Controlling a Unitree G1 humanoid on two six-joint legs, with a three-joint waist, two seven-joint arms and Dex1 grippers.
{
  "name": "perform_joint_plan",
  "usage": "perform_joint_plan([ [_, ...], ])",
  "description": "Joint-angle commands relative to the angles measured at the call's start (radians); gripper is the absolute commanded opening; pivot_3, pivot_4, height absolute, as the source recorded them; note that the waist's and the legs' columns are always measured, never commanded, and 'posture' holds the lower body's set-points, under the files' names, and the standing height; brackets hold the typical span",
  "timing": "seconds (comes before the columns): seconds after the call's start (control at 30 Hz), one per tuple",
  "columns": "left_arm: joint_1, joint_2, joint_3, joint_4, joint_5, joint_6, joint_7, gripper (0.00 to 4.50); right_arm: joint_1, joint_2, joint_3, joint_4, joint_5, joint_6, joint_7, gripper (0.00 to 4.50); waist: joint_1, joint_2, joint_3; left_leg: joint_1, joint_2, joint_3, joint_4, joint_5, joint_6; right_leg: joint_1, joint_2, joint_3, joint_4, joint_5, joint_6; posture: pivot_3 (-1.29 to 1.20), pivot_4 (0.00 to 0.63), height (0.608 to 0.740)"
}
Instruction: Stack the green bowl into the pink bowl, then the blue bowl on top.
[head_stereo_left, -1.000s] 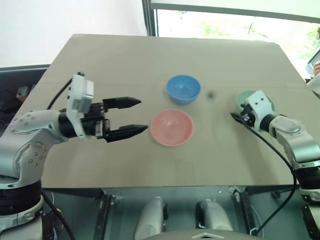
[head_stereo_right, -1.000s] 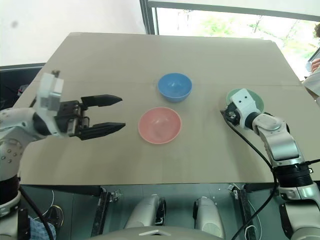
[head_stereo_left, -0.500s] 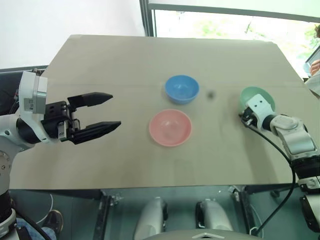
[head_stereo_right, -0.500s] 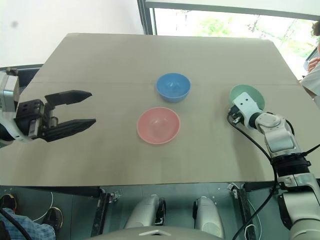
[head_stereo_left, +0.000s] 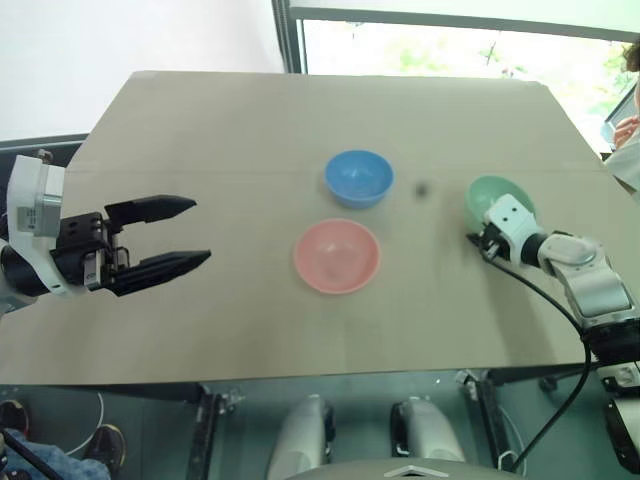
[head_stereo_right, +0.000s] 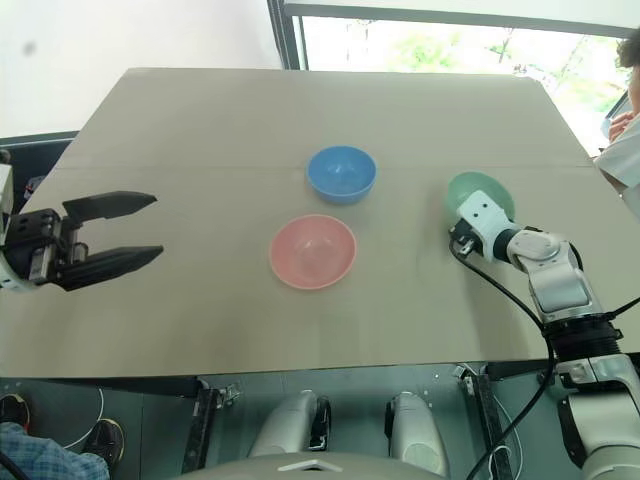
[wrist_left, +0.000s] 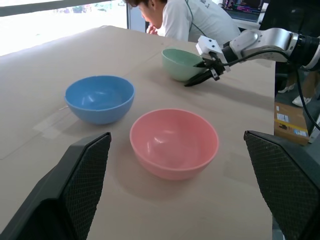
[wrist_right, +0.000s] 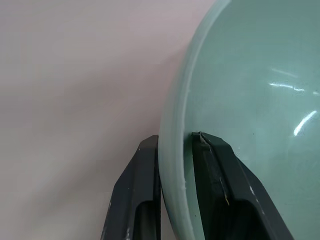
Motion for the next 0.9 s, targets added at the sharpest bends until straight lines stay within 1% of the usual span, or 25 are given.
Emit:
perform_joint_plan([
  [0.03,0.0,0.04,0.056,0.047,0.03,-0.05,-0.036,4.5,-0.036,-0.034,0.04,-0.265,0.059,0.04,0.13,0.51,-0.001,0.0,0.0,0.0,0.0,0.001,-0.001,0.0,0.0,-0.001,0.0,0.001,0.0,0.0,0.0,0.0,0.15,0.74],
  [0.1,0.001,0.037,0.062,0.069,0.034,-0.061,-0.039,4.5,-0.056,-0.048,0.08,-0.398,0.079,0.116,0.176,0.51,0.002,0.0,0.0,0.0,0.0,0.001,-0.002,0.0,0.0,-0.002,0.0,0.001,0.0,0.0,0.0,0.0,0.15,0.74],
  [0.17,-0.001,0.034,0.065,0.084,0.036,-0.068,-0.038,4.5,-0.081,-0.039,0.1,-0.478,0.105,0.182,0.189,0.51,0.003,0.0,0.0,-0.001,0.0,0.001,-0.003,0.0,0.0,-0.003,-0.001,0.001,0.0,0.0,0.0,0.0,0.15,0.74],
  [0.27,0.021,0.049,0.071,0.126,0.062,-0.095,-0.075,4.5,-0.163,0.017,0.139,-0.59,0.169,0.282,0.196,0.51,0.005,-0.001,0.0,-0.002,0.0,0.001,-0.003,0.0,0.0,-0.004,-0.001,0.0,0.0,0.0,0.0,0.0,0.15,0.74],
  [0.33,0.021,0.06,0.072,0.165,0.082,-0.115,-0.092,4.5,-0.21,0.056,0.158,-0.612,0.181,0.328,0.178,0.51,0.004,-0.001,-0.001,-0.002,0.0,0.001,-0.003,0.0,0.0,-0.005,-0.001,0.0,0.0,0.0,0.0,0.0,0.15,0.74],
  [0.43,0.015,0.077,0.077,0.224,0.105,-0.144,-0.119,4.5,-0.278,0.137,0.245,-0.604,0.155,0.342,0.154,0.51,0.003,-0.001,-0.001,-0.002,0.0,0.001,-0.003,0.0,0.0,-0.005,-0.001,0.0,0.0,0.0,0.0,0.0,0.15,0.74],
  [0.53,0.018,0.085,0.076,0.241,0.116,-0.159,-0.133,4.5,-0.32,0.212,0.319,-0.581,0.125,0.352,0.12,0.51,0.003,-0.001,-0.001,-0.002,0.0,0.001,-0.004,0.0,-0.001,-0.006,-0.001,0.0,0.001,0.0,0.0,0.0,0.15,0.74],
  [0.6,0.025,0.087,0.08,0.24,0.121,-0.165,-0.139,4.5,-0.334,0.24,0.364,-0.566,0.098,0.347,0.108,0.51,0.003,-0.001,-0.001,-0.003,-0.001,0.001,-0.004,0.0,-0.001,-0.007,-0.001,0.0,0.001,0.0,0.0,0.0,0.15,0.74],
  [0.67,0.031,0.089,0.089,0.241,0.121,-0.164,-0.144,4.5,-0.347,0.253,0.394,-0.549,0.083,0.352,0.109,1.5,0.004,-0.001,-0.001,-0.004,-0.001,0.002,-0.004,0.0,-0.001,-0.008,-0.001,0.0,0.001,0.0,0.0,0.0,0.15,0.74],
  [0.7,0.035,0.089,0.095,0.238,0.12,-0.162,-0.144,4.5,-0.352,0.257,0.399,-0.543,0.081,0.355,0.108,1.69,0.003,-0.002,-0.001,-0.005,-0.001,0.002,-0.004,0.0,-0.001,-0.009,-0.001,0.0,0.001,0.0,0.0,0.0,0.15,0.74],
  [0.73,0.037,0.089,0.098,0.238,0.122,-0.16,-0.144,4.5,-0.356,0.262,0.4,-0.535,0.077,0.351,0.103,2.0,0.003,-0.002,-0.001,-0.005,-0.001,0.002,-0.004,0.0,-0.001,-0.009,-0.001,0.0,0.001,0.0,0.0,0.0,0.15,0.74],
  [0.77,0.04,0.088,0.099,0.237,0.125,-0.16,-0.143,4.5,-0.358,0.271,0.394,-0.526,0.064,0.336,0.085,2.48,0.002,-0.002,-0.001,-0.005,-0.001,0.002,-0.004,0.0,-0.001,-0.009,-0.001,0.0,0.001,0.0,0.0,0.0,0.15,0.74],
  [0.83,0.047,0.086,0.102,0.236,0.13,-0.16,-0.142,4.5,-0.366,0.288,0.381,-0.506,0.046,0.319,0.059,3.11,0.0,-0.002,-0.001,-0.005,-0.001,0.003,-0.004,0.0,-0.001,-0.009,-0.001,0.0,0.001,0.0,0.0,0.0,0.15,0.74],
  [0.87,0.05,0.084,0.104,0.234,0.129,-0.158,-0.14,4.5,-0.371,0.29,0.374,-0.502,0.047,0.32,0.061,3.6,-0.001,-0.002,-0.001,-0.005,-0.001,0.003,-0.004,0.001,-0.001,-0.01,-0.001,0.0,0.001,0.0,0.0,0.0,0.15,0.74],
  [0.9,0.055,0.081,0.105,0.232,0.13,-0.16,-0.141,4.5,-0.376,0.295,0.354,-0.507,0.065,0.337,0.064,3.99,-0.001,-0.002,-0.001,-0.004,-0.001,0.003,-0.004,0.001,-0.002,-0.01,-0.001,0.0,0.002,0.0,0.0,0.0,0.15,0.74],
])
